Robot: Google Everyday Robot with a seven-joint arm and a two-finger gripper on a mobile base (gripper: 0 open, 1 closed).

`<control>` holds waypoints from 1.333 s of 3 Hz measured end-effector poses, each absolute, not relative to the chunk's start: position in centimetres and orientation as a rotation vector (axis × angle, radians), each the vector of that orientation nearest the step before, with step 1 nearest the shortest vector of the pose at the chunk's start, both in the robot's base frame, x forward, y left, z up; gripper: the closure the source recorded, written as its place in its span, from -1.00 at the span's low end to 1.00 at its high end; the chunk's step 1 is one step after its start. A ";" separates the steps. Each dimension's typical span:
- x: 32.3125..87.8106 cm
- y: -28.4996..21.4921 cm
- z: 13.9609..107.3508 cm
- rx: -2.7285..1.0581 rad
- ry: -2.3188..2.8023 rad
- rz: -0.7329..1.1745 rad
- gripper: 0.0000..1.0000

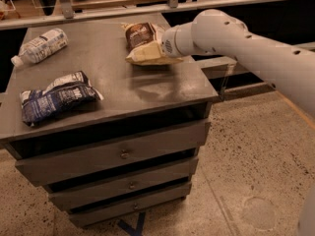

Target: Move brown chip bag near blue plastic bottle

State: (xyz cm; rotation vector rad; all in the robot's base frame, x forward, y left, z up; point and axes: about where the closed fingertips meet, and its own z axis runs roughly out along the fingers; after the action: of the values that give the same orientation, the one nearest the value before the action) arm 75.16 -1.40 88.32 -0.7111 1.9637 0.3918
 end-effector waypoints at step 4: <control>77.7 3.1 92.0 -0.742 1.795 0.457 0.77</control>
Offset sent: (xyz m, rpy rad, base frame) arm 0.0211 0.0122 -0.0154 0.0120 0.0030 0.0049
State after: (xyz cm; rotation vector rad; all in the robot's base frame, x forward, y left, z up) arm 77.73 3.06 92.00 -0.7424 1.7952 0.4571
